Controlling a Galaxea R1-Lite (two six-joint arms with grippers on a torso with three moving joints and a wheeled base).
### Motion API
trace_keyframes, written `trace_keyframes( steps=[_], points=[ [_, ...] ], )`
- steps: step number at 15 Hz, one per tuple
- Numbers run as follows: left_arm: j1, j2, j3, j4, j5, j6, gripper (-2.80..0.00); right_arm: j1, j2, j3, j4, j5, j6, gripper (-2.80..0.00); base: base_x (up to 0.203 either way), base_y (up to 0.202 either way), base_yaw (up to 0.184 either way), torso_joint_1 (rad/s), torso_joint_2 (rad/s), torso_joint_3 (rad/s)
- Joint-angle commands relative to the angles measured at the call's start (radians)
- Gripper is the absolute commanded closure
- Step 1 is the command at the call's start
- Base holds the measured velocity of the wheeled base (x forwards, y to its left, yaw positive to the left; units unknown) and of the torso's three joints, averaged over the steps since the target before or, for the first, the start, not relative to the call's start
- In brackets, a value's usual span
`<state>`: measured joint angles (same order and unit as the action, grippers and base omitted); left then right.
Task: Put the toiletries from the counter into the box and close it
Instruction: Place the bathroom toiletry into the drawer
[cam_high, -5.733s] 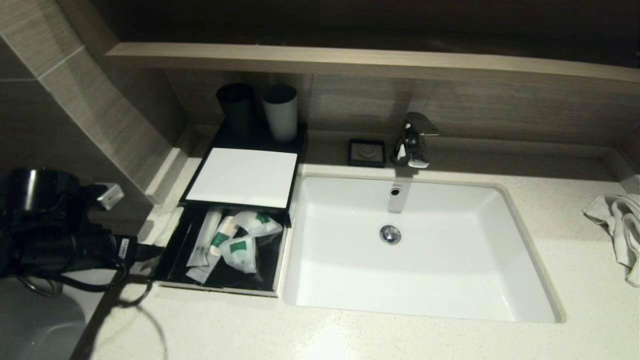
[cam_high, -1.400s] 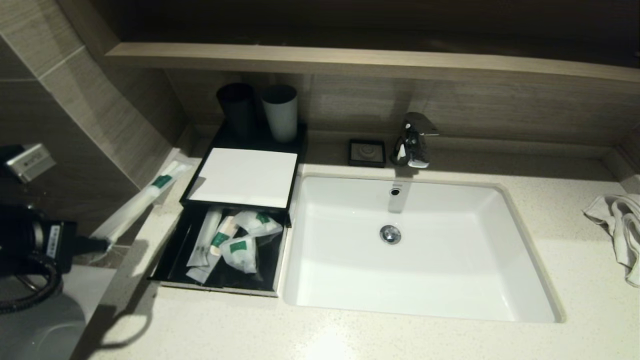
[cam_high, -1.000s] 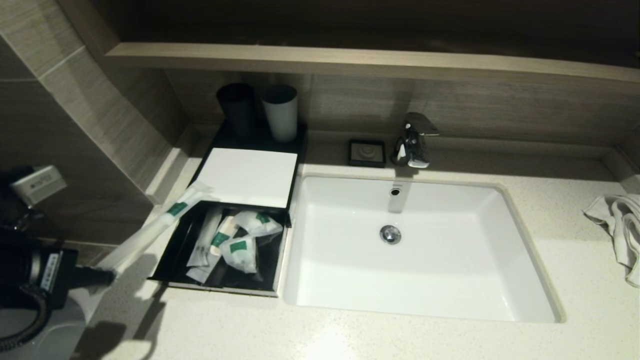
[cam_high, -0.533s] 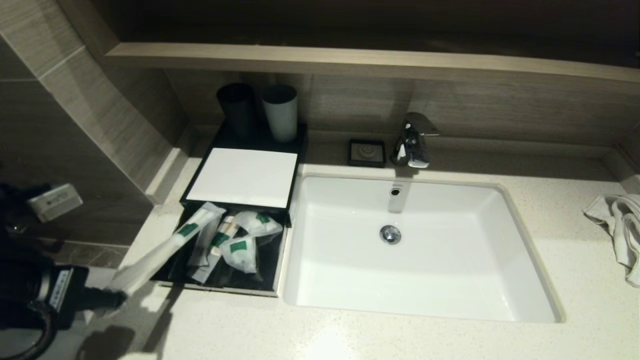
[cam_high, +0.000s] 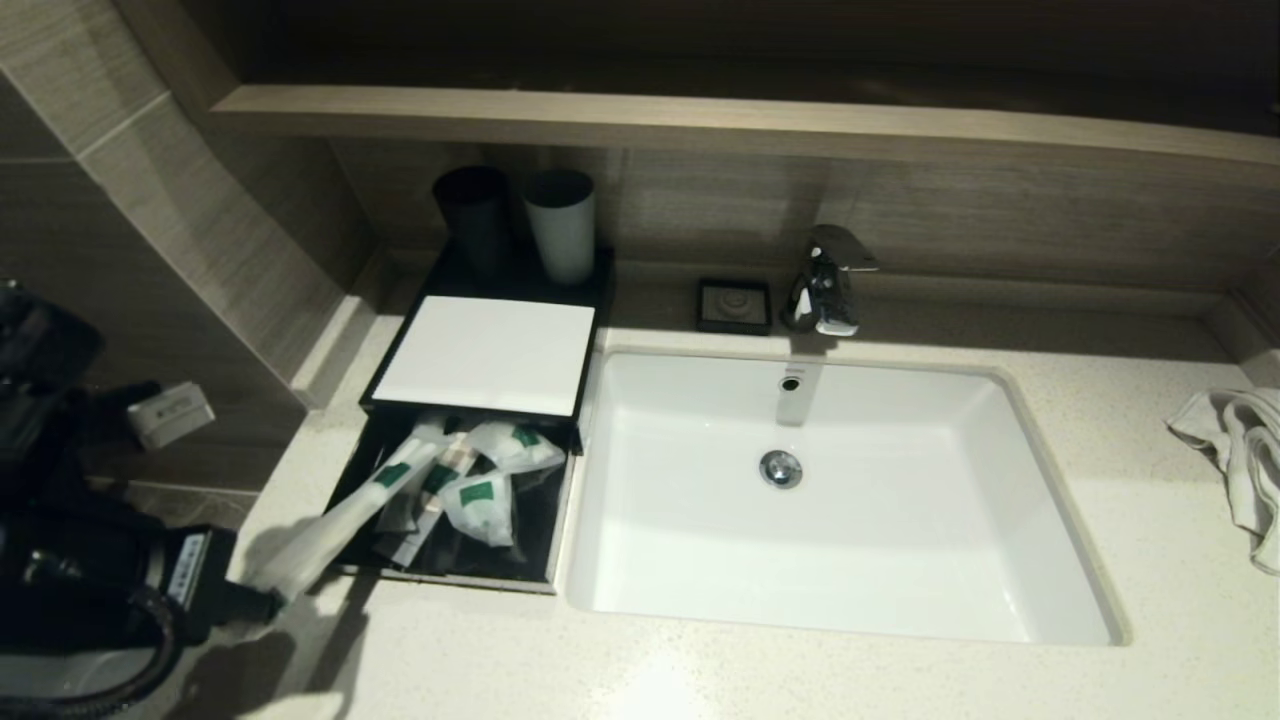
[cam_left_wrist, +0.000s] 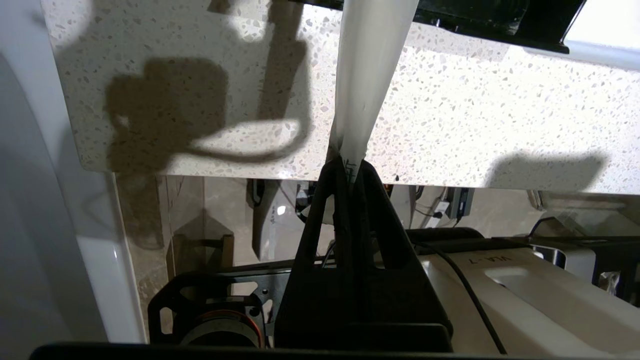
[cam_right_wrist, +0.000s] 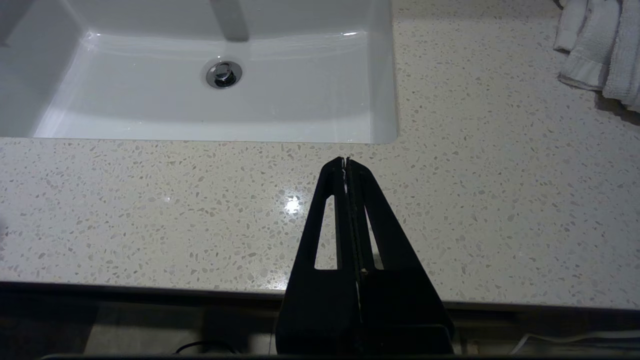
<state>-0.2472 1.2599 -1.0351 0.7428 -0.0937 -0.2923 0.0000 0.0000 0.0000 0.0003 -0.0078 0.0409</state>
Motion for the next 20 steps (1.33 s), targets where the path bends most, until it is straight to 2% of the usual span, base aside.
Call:
trace_keyframes(
  steps=[1, 8, 15, 20],
  points=[
    [-0.001, 0.034, 0.0, -0.018, 0.013, -0.013, 0.0, 0.0, 0.0, 0.0, 0.0, 0.0, 0.001, 0.0, 0.0, 0.0, 0.0, 0.0, 0.0, 0.0],
    [-0.003, 0.102, -0.008, -0.083, 0.04, -0.043, 0.0, 0.0, 0.0, 0.0, 0.0, 0.0, 0.001, 0.0, 0.0, 0.0, 0.0, 0.0, 0.0, 0.0],
    [-0.053, 0.167, -0.008, -0.164, 0.081, -0.088, 0.0, 0.0, 0.001, 0.0, 0.0, 0.0, 0.001, 0.0, 0.0, 0.0, 0.0, 0.0, 0.0, 0.0],
    [-0.055, 0.214, -0.024, -0.216, 0.085, -0.089, 0.0, 0.0, 0.001, 0.0, 0.0, 0.0, 0.001, 0.0, 0.0, 0.0, 0.0, 0.0, 0.0, 0.0]
  ],
)
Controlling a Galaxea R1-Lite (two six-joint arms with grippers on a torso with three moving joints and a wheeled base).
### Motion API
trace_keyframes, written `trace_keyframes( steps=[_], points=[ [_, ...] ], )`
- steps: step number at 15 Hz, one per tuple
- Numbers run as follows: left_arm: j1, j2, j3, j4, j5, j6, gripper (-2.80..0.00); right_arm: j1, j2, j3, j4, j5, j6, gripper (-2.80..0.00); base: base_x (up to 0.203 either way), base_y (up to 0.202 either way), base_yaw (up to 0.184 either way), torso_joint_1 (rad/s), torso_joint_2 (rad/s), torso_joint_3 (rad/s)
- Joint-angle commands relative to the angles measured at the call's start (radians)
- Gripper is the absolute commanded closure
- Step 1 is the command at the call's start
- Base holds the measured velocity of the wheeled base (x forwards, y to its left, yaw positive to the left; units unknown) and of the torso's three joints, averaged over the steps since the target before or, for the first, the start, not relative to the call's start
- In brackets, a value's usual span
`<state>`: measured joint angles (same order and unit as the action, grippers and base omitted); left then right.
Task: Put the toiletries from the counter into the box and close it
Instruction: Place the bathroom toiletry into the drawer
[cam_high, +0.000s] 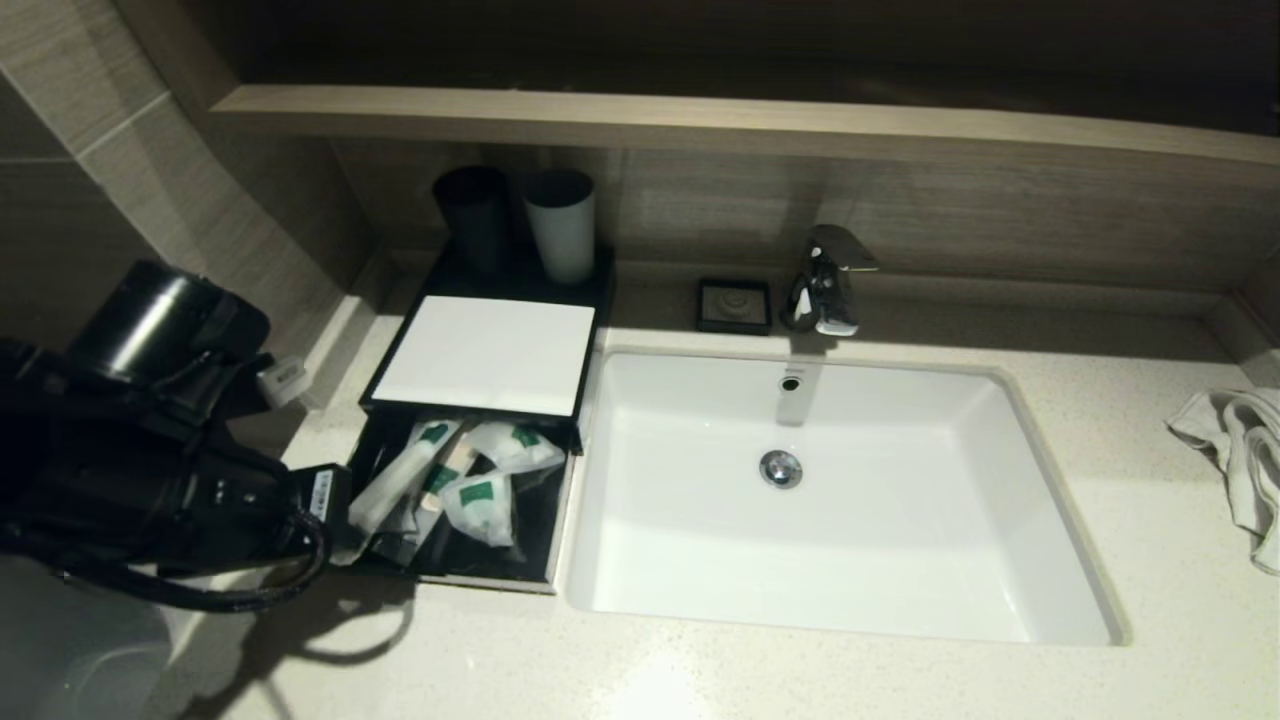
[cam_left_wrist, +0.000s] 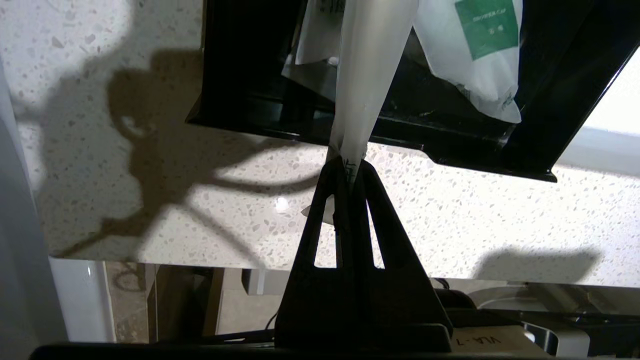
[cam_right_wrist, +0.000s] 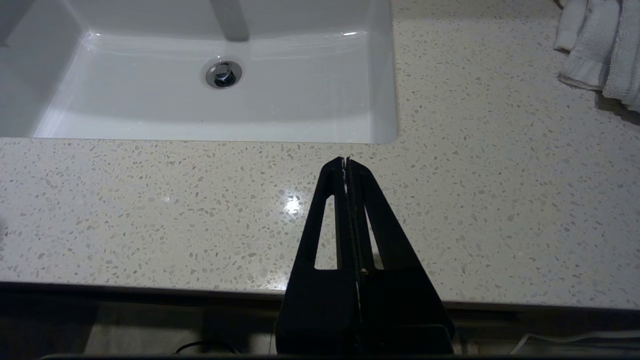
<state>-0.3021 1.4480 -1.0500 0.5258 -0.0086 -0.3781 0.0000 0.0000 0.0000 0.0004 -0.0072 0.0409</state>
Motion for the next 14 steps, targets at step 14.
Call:
trace_keyframes(
  steps=[14],
  points=[
    [0.001, 0.128, -0.03, -0.085, -0.001, -0.004, 0.0, 0.0, 0.0, 0.0, 0.0, 0.0, 0.001, 0.0, 0.0, 0.0, 0.0, 0.0, 0.0, 0.0]
  ],
)
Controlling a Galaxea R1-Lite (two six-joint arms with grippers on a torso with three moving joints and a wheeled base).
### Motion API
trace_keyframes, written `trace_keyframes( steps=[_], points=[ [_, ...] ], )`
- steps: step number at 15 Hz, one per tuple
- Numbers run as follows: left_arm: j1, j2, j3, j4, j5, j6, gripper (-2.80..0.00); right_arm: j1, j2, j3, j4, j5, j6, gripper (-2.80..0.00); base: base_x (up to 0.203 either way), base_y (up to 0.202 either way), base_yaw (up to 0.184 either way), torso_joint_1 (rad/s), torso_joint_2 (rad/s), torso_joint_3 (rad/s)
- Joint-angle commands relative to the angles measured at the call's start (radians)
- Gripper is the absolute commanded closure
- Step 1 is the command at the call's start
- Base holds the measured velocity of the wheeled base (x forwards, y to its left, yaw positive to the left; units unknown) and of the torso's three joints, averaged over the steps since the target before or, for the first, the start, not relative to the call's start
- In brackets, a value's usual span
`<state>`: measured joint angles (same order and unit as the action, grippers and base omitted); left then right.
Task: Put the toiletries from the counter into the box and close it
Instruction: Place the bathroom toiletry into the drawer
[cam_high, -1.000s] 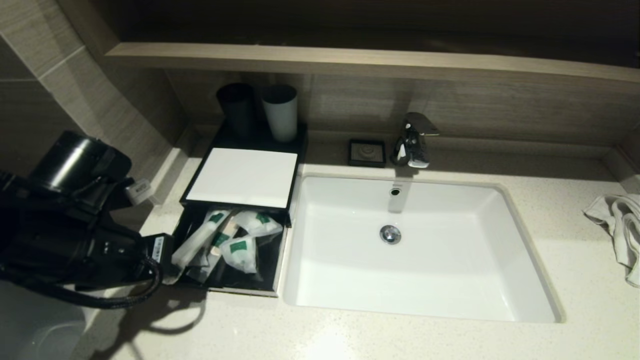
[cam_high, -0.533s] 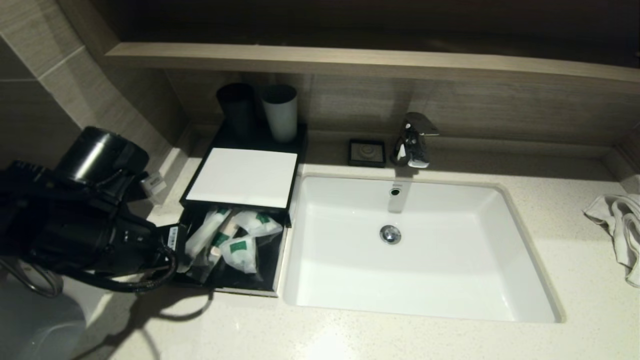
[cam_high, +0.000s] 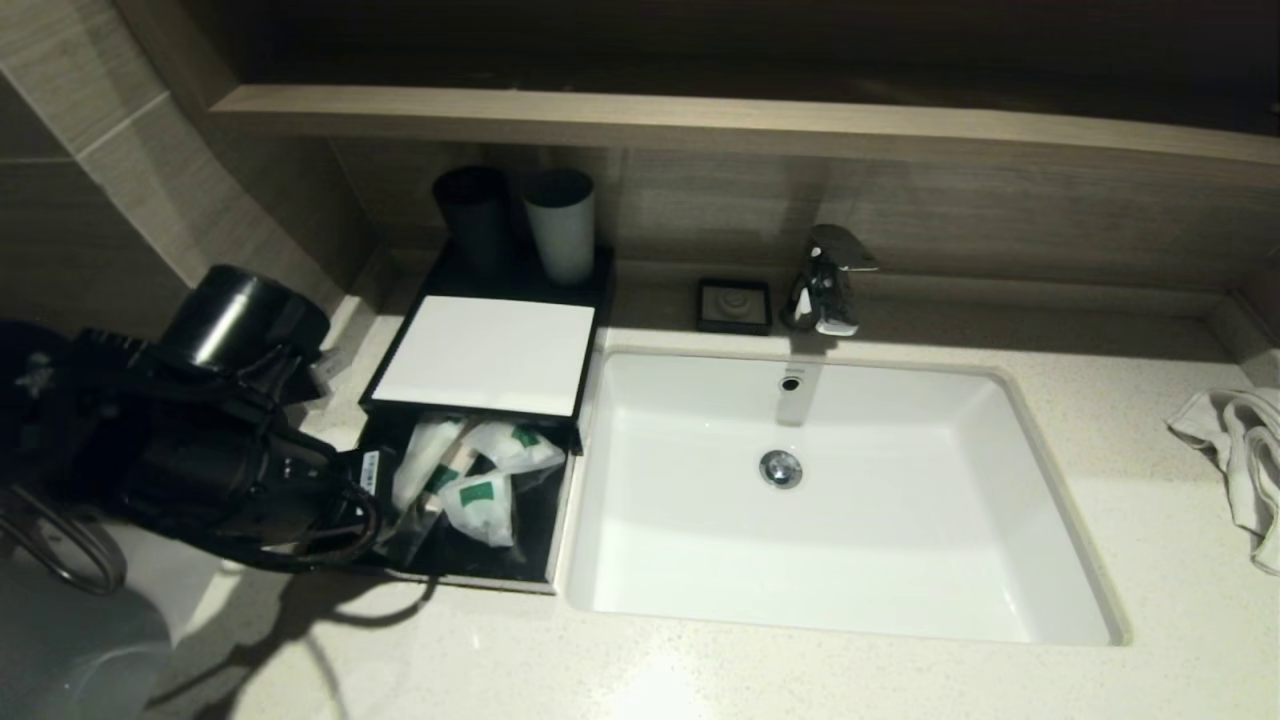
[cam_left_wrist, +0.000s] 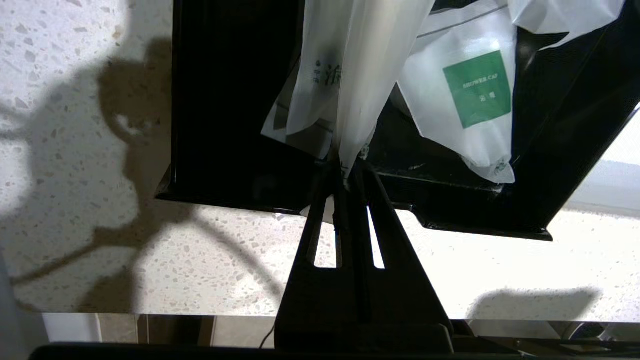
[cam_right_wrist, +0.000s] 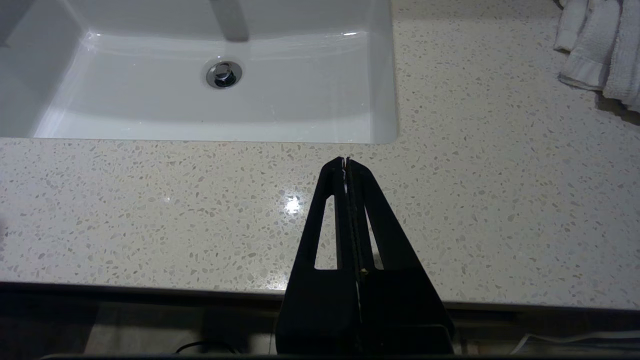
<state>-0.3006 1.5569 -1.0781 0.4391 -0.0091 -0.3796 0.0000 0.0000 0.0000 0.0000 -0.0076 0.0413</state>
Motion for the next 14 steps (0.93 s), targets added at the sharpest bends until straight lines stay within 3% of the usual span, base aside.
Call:
trace_keyframes(
  steps=[1, 12, 13, 14],
  points=[
    [0.0, 0.023, -0.002, -0.005, 0.0, -0.002, 0.0, 0.0, 0.001, 0.0, 0.0, 0.0, 0.0, 0.0, 0.0, 0.0, 0.0, 0.0, 0.0, 0.0],
    [0.0, 0.061, -0.025, -0.016, 0.001, 0.001, 0.0, 0.0, 0.0, 0.0, 0.0, 0.0, 0.0, 0.0, 0.0, 0.0, 0.0, 0.0, 0.0, 0.0],
    [0.0, 0.061, -0.036, -0.014, 0.006, -0.001, -2.8, 0.0, 0.0, 0.0, 0.0, 0.0, 0.0, 0.0, 0.0, 0.0, 0.0, 0.0, 0.0, 0.0],
    [0.0, 0.061, -0.043, -0.014, 0.018, -0.001, -2.8, 0.0, 0.0, 0.0, 0.0, 0.0, 0.0, 0.0, 0.0, 0.0, 0.0, 0.0, 0.0, 0.0]
  ],
)
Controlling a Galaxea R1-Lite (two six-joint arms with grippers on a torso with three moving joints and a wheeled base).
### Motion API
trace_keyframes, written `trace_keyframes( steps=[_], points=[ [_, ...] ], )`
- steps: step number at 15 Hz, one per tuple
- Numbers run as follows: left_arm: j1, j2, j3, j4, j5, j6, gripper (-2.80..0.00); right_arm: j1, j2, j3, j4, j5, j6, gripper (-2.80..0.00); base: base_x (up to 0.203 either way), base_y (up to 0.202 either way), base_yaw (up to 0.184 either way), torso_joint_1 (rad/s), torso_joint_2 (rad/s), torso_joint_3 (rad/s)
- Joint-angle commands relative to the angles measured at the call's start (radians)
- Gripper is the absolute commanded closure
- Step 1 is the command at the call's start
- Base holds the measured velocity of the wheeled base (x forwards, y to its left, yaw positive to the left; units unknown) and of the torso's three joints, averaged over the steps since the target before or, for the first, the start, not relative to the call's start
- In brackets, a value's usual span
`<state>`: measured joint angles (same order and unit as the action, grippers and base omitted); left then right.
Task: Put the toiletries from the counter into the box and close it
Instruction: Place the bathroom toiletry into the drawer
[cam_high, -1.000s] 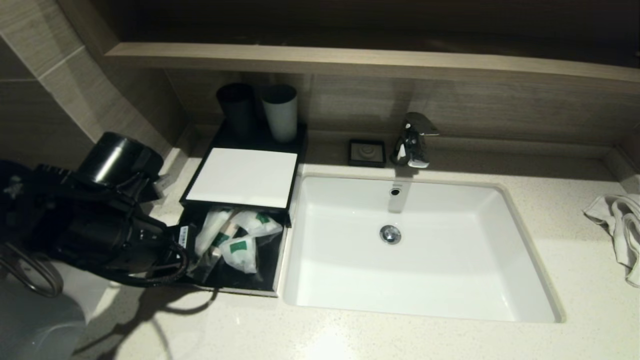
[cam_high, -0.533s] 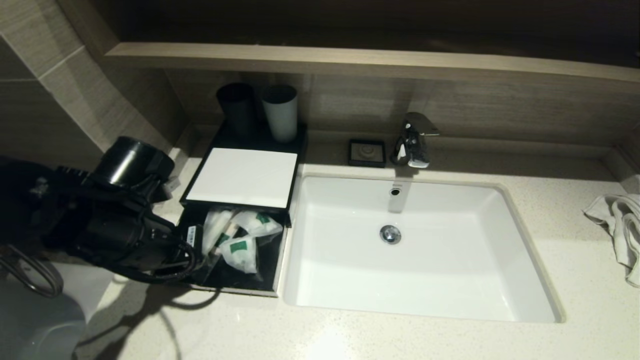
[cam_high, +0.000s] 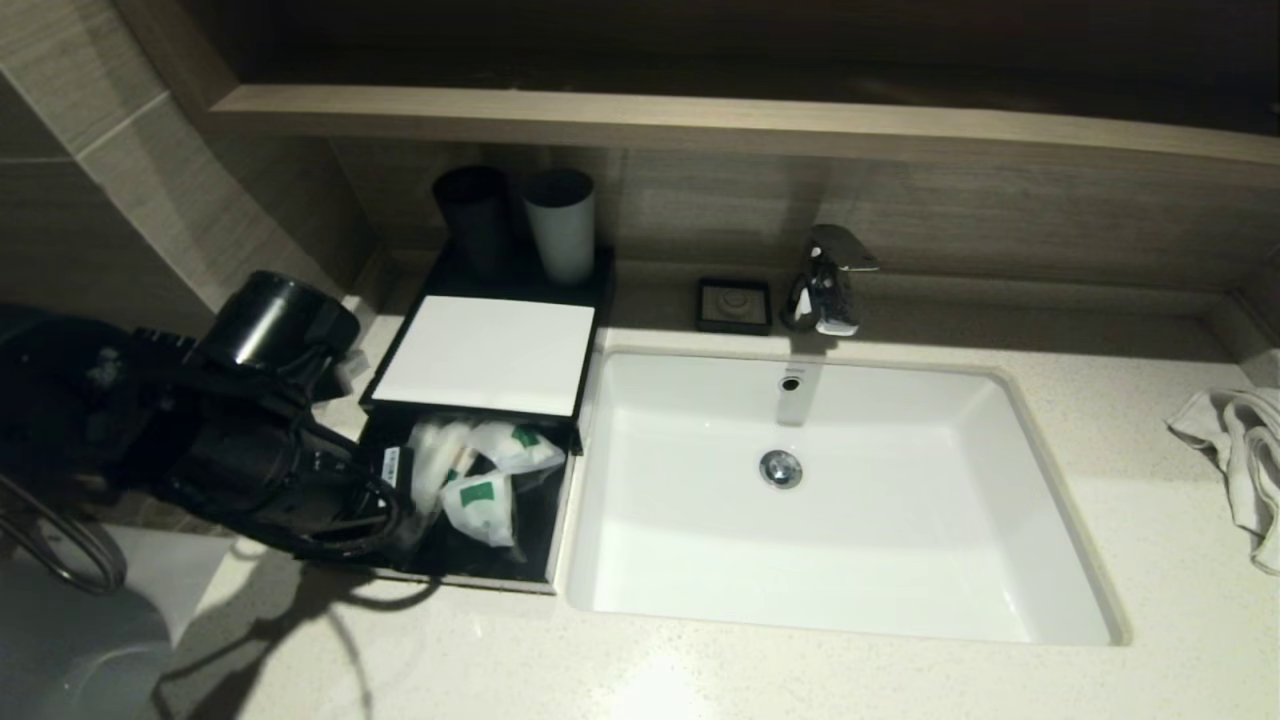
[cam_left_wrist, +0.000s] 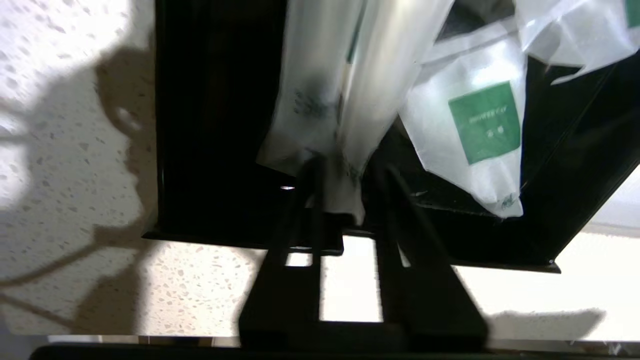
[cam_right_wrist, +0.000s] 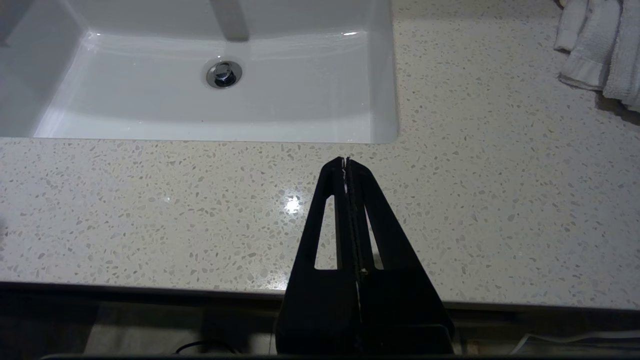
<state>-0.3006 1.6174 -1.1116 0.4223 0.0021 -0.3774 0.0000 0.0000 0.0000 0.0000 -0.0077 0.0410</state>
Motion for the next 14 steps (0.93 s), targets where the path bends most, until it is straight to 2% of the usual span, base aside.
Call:
trace_keyframes(
  steps=[1, 7, 14],
  points=[
    [0.0, 0.001, -0.011, 0.003, 0.007, -0.001, -2.8, 0.0, 0.0, 0.0, 0.0, 0.0, 0.0, 0.0, 0.0, 0.0, 0.0, 0.0, 0.0, 0.0],
    [0.0, -0.02, -0.01, -0.033, 0.007, -0.002, -2.8, 0.0, 0.001, 0.0, 0.0, 0.0, 0.0, 0.0, 0.0, 0.0, 0.0, 0.0, 0.0, 0.0],
    [-0.004, -0.166, 0.014, -0.033, 0.003, 0.002, -2.8, 0.0, 0.0, 0.0, 0.0, 0.0, 0.0, 0.0, 0.0, 0.0, 0.0, 0.0, 0.0, 0.0]
  ],
)
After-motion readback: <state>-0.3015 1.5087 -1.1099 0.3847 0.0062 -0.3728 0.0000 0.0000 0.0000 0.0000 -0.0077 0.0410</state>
